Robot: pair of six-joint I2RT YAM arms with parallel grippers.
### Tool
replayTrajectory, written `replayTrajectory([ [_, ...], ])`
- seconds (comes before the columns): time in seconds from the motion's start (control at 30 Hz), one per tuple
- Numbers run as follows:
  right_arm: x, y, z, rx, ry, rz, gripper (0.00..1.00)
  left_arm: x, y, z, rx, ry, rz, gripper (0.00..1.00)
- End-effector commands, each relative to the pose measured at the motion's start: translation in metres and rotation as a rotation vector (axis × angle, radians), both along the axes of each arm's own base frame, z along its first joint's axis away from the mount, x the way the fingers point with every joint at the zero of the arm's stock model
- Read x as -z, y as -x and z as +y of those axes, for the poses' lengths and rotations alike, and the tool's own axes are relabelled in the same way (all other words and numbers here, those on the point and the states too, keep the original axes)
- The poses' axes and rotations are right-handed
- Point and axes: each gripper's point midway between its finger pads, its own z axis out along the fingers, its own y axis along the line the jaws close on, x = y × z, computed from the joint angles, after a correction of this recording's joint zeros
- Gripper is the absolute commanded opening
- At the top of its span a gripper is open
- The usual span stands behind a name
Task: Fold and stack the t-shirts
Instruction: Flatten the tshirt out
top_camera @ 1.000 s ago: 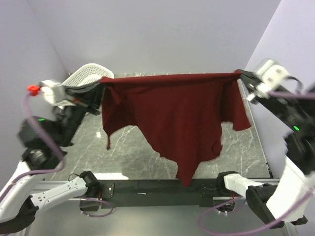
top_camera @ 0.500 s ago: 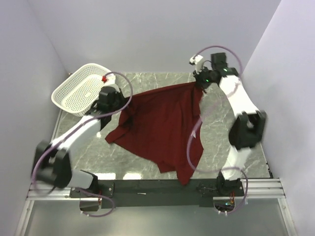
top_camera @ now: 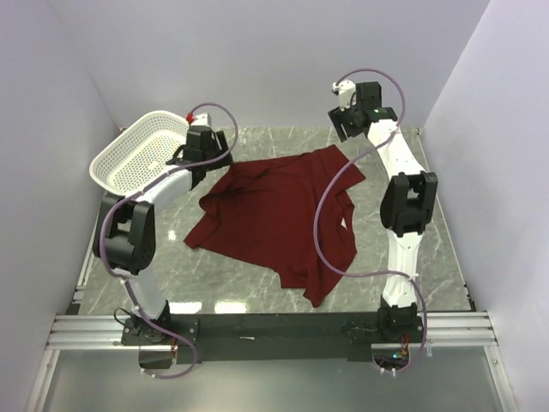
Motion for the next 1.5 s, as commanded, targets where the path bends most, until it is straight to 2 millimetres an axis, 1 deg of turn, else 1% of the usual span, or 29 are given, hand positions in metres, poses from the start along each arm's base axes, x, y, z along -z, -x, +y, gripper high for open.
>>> replayTrajectory([
  [0.0, -0.078, 0.037, 0.011, -0.019, -0.138, -0.075, 0.73, -0.090, -0.005, 0.011, -0.026, -0.004, -0.200, 0.73],
  [0.03, -0.080, 0.055, 0.016, -0.089, -0.170, -0.041, 0.73, -0.099, 0.000, 0.010, -0.012, -0.002, -0.213, 0.73],
  [0.07, -0.079, 0.074, 0.024, -0.152, -0.188, -0.002, 0.72, -0.119, 0.011, 0.010, 0.010, 0.004, -0.243, 0.73],
  [0.1, -0.070, 0.126, 0.044, -0.290, -0.259, 0.125, 0.70, -0.119, 0.023, 0.003, 0.069, 0.024, -0.229, 0.73],
  [0.13, -0.065, 0.153, 0.050, -0.442, -0.222, 0.154, 0.65, -0.118, 0.034, -0.001, 0.102, 0.033, -0.209, 0.73],
  [0.17, -0.056, 0.181, 0.053, -0.521, -0.224, 0.207, 0.63, -0.124, 0.048, -0.003, 0.132, 0.051, -0.200, 0.73],
  [0.2, -0.038, 0.234, 0.054, -0.581, -0.247, 0.326, 0.63, -0.098, 0.073, -0.015, 0.218, 0.085, -0.097, 0.73],
  [0.23, -0.030, 0.257, 0.055, -0.706, -0.222, 0.319, 0.63, -0.087, 0.088, -0.019, 0.253, 0.105, -0.053, 0.72],
  [0.27, -0.021, 0.279, 0.054, -0.768, -0.210, 0.335, 0.63, -0.090, 0.108, -0.021, 0.271, 0.152, -0.037, 0.73],
  [0.3, 0.000, 0.323, 0.050, -0.824, -0.209, 0.400, 0.63, -0.051, 0.137, -0.021, 0.284, 0.178, 0.074, 0.74],
  [0.33, 0.009, 0.339, 0.049, -0.950, -0.160, 0.355, 0.64, -0.042, 0.151, -0.019, 0.271, 0.201, 0.101, 0.74],
  [0.37, 0.019, 0.356, 0.049, -1.018, -0.140, 0.349, 0.64, -0.048, 0.167, -0.016, 0.236, 0.252, 0.089, 0.75],
  [0.4, 0.036, 0.382, 0.048, -1.072, -0.128, 0.368, 0.66, -0.020, 0.188, -0.010, 0.205, 0.263, 0.153, 0.75],
  [0.43, 0.044, 0.390, 0.048, -1.133, -0.086, 0.343, 0.66, -0.015, 0.195, -0.002, 0.154, 0.264, 0.161, 0.75],
  [0.47, 0.051, 0.398, 0.052, -1.173, -0.065, 0.333, 0.66, -0.022, 0.203, 0.003, 0.106, 0.306, 0.142, 0.75],
  [0.5, 0.063, 0.411, 0.060, -1.238, -0.035, 0.314, 0.66, -0.014, 0.210, 0.008, 0.068, 0.312, 0.159, 0.76],
  [0.53, 0.071, 0.417, 0.063, -1.269, -0.001, 0.316, 0.66, -0.012, 0.213, 0.014, 0.025, 0.312, 0.158, 0.77],
  [0.57, 0.081, 0.428, 0.066, -1.284, 0.020, 0.319, 0.66, -0.018, 0.215, 0.018, -0.017, 0.351, 0.139, 0.78],
  [0.6, 0.085, 0.425, 0.080, -1.333, 0.066, 0.260, 0.66, -0.008, 0.220, 0.020, -0.044, 0.360, 0.156, 0.78],
  [0.73, 0.106, 0.432, 0.088, -1.354, 0.150, 0.223, 0.66, 0.002, 0.226, 0.030, -0.132, 0.378, 0.172, 0.79],
  [0.83, 0.122, 0.443, 0.087, -1.396, 0.207, 0.262, 0.65, 0.006, 0.231, 0.036, -0.169, 0.361, 0.207, 0.80],
  [0.87, 0.126, 0.444, 0.087, -1.400, 0.223, 0.264, 0.64, 0.005, 0.232, 0.036, -0.172, 0.361, 0.213, 0.82],
  [0.9, 0.133, 0.441, 0.085, -1.390, 0.265, 0.257, 0.64, 0.003, 0.230, 0.044, -0.212, 0.336, 0.203, 0.82],
  [1.0, 0.145, 0.443, 0.091, -1.396, 0.307, 0.260, 0.62, -0.002, 0.232, 0.046, -0.217, 0.336, 0.195, 0.83],
  [1.23, 0.161, 0.452, 0.086, -1.425, 0.388, 0.313, 0.55, -0.007, 0.240, 0.046, -0.212, 0.357, 0.185, 0.84],
  [1.27, 0.165, 0.455, 0.084, -1.428, 0.399, 0.327, 0.51, -0.006, 0.241, 0.046, -0.211, 0.359, 0.186, 0.84],
  [1.37, 0.170, 0.455, 0.078, -1.421, 0.419, 0.358, 0.26, -0.005, 0.243, 0.045, -0.204, 0.365, 0.192, 0.84],
  [1.4, 0.170, 0.456, 0.077, -1.410, 0.419, 0.369, 0.13, -0.004, 0.243, 0.045, -0.202, 0.364, 0.194, 0.84],
  [1.47, 0.166, 0.450, 0.073, -1.379, 0.451, 0.356, 0.02, -0.004, 0.245, 0.044, -0.198, 0.364, 0.198, 0.84],
])
